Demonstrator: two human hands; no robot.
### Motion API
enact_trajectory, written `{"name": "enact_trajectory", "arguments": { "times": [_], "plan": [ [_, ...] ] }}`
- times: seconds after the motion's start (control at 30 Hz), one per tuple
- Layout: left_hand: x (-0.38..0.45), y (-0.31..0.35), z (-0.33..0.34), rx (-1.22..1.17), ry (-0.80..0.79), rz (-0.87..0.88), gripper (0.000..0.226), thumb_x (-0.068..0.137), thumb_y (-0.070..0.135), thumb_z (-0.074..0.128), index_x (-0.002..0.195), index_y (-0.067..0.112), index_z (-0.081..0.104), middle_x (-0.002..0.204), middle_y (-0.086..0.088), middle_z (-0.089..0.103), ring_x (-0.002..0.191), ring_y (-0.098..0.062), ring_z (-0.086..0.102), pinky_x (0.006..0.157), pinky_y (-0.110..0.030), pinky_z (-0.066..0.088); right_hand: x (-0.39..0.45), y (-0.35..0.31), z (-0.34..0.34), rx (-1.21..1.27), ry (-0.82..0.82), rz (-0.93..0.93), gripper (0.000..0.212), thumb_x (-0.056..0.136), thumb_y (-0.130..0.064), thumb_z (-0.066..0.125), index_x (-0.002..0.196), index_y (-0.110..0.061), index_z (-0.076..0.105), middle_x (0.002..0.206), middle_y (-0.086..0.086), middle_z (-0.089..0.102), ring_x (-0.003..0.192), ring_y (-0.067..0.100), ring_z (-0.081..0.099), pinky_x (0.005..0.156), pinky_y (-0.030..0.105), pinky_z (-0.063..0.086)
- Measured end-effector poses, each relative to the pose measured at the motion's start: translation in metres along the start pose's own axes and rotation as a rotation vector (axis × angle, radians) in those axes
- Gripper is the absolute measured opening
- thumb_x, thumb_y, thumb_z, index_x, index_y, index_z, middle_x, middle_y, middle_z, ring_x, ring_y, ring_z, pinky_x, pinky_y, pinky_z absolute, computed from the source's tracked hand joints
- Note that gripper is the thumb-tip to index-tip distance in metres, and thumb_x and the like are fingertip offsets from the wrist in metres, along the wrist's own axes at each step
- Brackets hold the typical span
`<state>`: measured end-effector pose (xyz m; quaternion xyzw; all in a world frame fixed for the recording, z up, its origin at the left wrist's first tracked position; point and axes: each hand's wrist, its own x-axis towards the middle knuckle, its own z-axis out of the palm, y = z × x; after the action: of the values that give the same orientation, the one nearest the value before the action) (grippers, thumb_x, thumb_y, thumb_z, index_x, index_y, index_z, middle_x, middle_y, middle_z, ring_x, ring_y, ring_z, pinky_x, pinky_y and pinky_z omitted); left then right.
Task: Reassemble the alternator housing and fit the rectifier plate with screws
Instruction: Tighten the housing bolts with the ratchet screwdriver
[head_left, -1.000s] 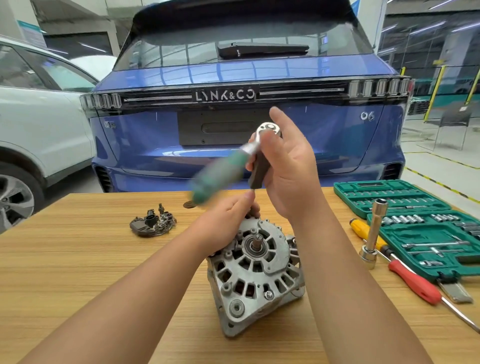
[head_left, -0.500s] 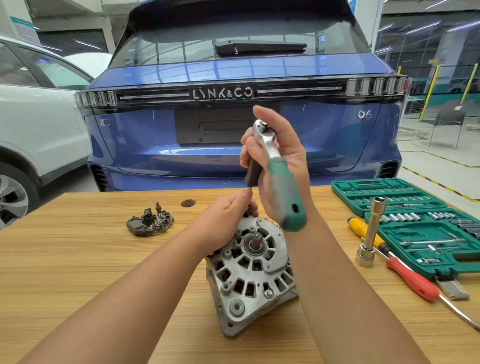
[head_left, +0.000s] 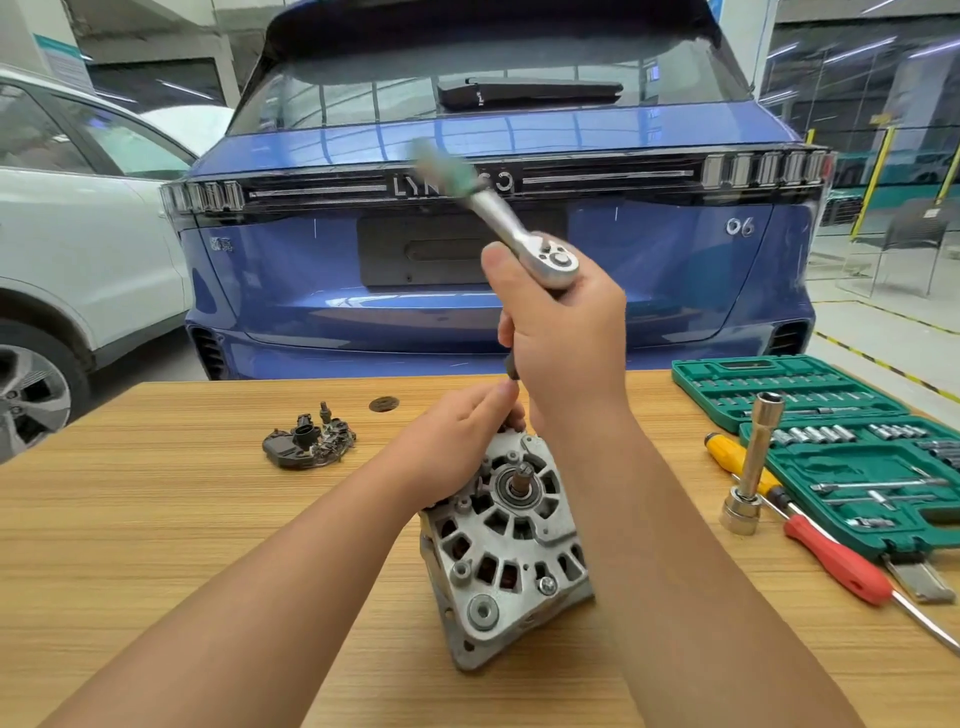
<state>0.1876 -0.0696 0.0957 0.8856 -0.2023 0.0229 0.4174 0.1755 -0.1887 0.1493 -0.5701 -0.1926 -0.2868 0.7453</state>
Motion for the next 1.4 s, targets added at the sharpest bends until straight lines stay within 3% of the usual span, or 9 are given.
{"name": "enact_trajectory", "arguments": {
  "times": [0.13,0.3,0.43,0.53,0.77,0.97,1.17,1.3,1.4],
  "plan": [
    [-0.002,0.004,0.0,-0.032,-0.004,0.001,0.058,0.109,0.051,0.022,0.104,0.017,0.069,0.108,0.005,0.071,0.107,-0.011,0.062,0.1,-0.035,0.043,0.0,-0.001,-0.004,0.258,-0.174,0.146,0.031,0.088,-0.018,0.067,0.117,-0.021,0.058,0.08,-0.004,0.064,0.07,0.011,0.057,0.071,0.027,0.049],
    [-0.001,0.006,0.0,-0.051,-0.01,-0.016,0.058,0.11,0.05,0.023,0.102,0.016,0.07,0.109,0.005,0.072,0.11,-0.013,0.062,0.103,-0.036,0.043,-0.003,0.005,-0.007,0.272,-0.215,-0.075,0.035,0.093,-0.002,0.057,0.119,-0.026,0.058,0.09,0.0,0.067,0.076,0.016,0.058,0.076,0.03,0.048],
    [-0.005,0.0,0.003,-0.04,0.067,-0.031,0.038,0.11,0.048,0.03,0.08,0.041,0.052,0.064,0.047,0.057,0.069,0.031,0.05,0.063,-0.001,0.04,-0.004,0.006,-0.006,0.352,-0.24,-0.046,0.041,0.095,0.002,0.047,0.115,-0.026,0.068,0.09,0.006,0.062,0.078,0.021,0.052,0.071,0.029,0.046],
    [-0.001,-0.002,0.004,-0.014,0.053,-0.04,0.042,0.112,0.033,0.032,0.076,0.03,0.052,0.045,0.037,0.051,0.045,0.022,0.048,0.045,-0.001,0.035,-0.002,0.004,-0.012,0.537,-0.321,0.056,0.043,0.09,-0.007,0.039,0.118,-0.022,0.069,0.093,0.013,0.063,0.081,0.026,0.049,0.077,0.034,0.043],
    [0.0,0.001,0.003,-0.09,0.049,-0.036,0.045,0.109,0.044,0.032,0.09,0.024,0.067,0.094,0.003,0.072,0.082,-0.002,0.06,0.092,-0.033,0.05,0.0,-0.004,-0.019,0.483,-0.321,0.114,0.037,0.093,-0.017,0.055,0.13,-0.021,0.055,0.095,0.012,0.054,0.085,0.019,0.055,0.08,0.032,0.049],
    [-0.002,0.002,0.001,0.023,0.016,-0.006,0.054,0.108,0.055,0.026,0.108,0.023,0.069,0.107,0.011,0.07,0.097,0.003,0.06,0.084,-0.025,0.043,0.0,-0.001,0.002,0.149,0.041,0.082,0.023,0.092,-0.016,0.072,0.104,-0.001,0.06,0.068,0.008,0.046,0.056,0.013,0.043,0.05,0.021,0.04],
    [0.001,0.004,0.001,-0.024,0.024,-0.012,0.057,0.109,0.05,0.024,0.095,0.019,0.069,0.101,0.008,0.072,0.099,-0.007,0.062,0.093,-0.032,0.045,-0.003,0.004,-0.006,0.264,-0.191,-0.09,0.041,0.096,-0.005,0.057,0.126,-0.032,0.055,0.089,0.004,0.061,0.069,0.014,0.055,0.071,0.028,0.047],
    [-0.001,0.001,0.003,0.02,0.04,-0.037,0.041,0.111,0.036,0.03,0.082,0.027,0.057,0.061,0.035,0.06,0.055,0.017,0.053,0.06,-0.023,0.038,-0.003,0.01,-0.006,0.302,-0.247,-0.136,0.05,0.098,0.008,0.048,0.123,-0.032,0.063,0.084,0.004,0.057,0.067,0.025,0.038,0.064,0.029,0.041],
    [-0.002,0.002,0.003,-0.002,0.035,-0.048,0.045,0.111,0.044,0.029,0.089,0.025,0.064,0.063,0.032,0.063,0.053,0.017,0.052,0.06,-0.023,0.037,0.0,0.01,-0.012,0.447,-0.308,-0.039,0.05,0.095,0.0,0.044,0.119,-0.035,0.071,0.087,0.007,0.062,0.073,0.026,0.045,0.069,0.032,0.043]
  ]
}}
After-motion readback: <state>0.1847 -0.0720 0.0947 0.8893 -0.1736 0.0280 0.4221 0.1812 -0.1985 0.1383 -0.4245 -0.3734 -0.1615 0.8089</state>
